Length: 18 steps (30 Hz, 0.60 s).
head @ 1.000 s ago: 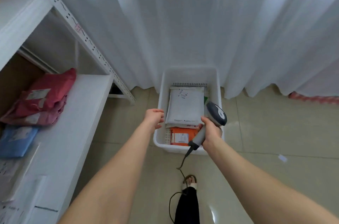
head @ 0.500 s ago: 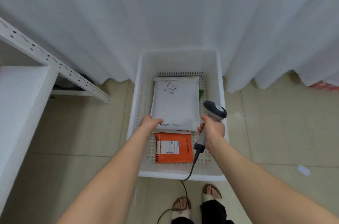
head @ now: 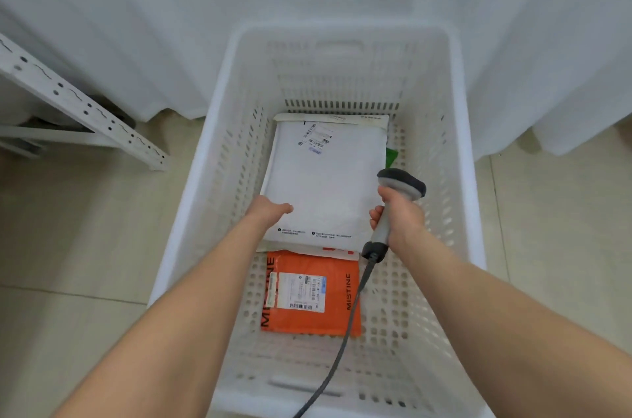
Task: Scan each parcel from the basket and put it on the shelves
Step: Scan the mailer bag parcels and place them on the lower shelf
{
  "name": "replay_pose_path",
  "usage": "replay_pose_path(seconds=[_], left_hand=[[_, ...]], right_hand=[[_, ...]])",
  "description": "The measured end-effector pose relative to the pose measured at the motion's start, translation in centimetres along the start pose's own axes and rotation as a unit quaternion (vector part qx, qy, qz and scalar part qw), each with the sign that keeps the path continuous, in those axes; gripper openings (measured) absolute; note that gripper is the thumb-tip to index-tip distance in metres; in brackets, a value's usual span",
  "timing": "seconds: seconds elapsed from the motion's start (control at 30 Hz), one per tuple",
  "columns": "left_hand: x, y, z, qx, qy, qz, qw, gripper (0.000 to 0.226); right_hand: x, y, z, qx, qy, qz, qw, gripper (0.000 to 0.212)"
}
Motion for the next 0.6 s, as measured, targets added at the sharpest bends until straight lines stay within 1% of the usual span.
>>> replay_pose_path(seconds=[0.1, 0.23, 0.27, 0.3, 0.33, 0.43, 0.47, 0.53, 0.6], left_hand=[[-2.6, 0.9, -0.4, -0.027, 0.012, 0.012, 0.999, 0.087], [-5.5, 1.8, -0.9, -0.057, 0.006, 0.021, 0.998, 0.092], [-6.1, 2.0, -1.0, -0.05, 0.005, 0.021, 0.999, 0.093], [-6.7, 2.1, -1.1, -0.041, 0.004, 0.021, 0.999, 0.093], [-7.2, 2.1, -1.2, -0.029, 0.003, 0.022, 0.999, 0.093], [-8.5, 2.1, -1.3, 0.014, 0.0, 0.015, 1.0, 0.092], [-8.9, 2.1, -1.3, 0.032, 0.004, 0.017, 0.999, 0.09], [-9.4, 1.9, -1.3, 0.081, 0.009, 0.02, 0.997, 0.085], [-9.2, 1.9, -0.9, 0.145, 0.005, -0.013, 0.989, 0.083]], right_hand=[[-2.7, 0.1, 0.9, 0.008, -0.007, -0.005, 1.0, 0.021], [-5.4, -0.1, 2.4, 0.049, -0.017, -0.019, 0.998, 0.052], [-5.7, 0.0, 2.7, 0.055, -0.013, -0.032, 0.998, 0.058], [-6.1, 0.1, 3.0, 0.058, -0.01, -0.046, 0.997, 0.058], [-6.4, 0.2, 3.2, 0.059, -0.007, -0.059, 0.996, 0.052], [-7.0, 0.4, 3.5, 0.043, 0.0, -0.095, 0.994, 0.018], [-7.2, 0.5, 3.5, 0.03, 0.003, -0.1, 0.995, 0.014], [-7.6, 0.6, 3.6, 0.024, 0.003, -0.102, 0.994, 0.017], [-7.8, 0.8, 3.6, 0.035, 0.004, -0.109, 0.993, 0.02]])
Point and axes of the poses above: each hand's wrist, its own x-axis away from the middle knuckle, its own y-axis out of the palm, z = x × y, the point moved 3 cm from there along -x, towards the middle knuckle, and after that the axes turned 7 degrees about -y, right-handed, at the moved point
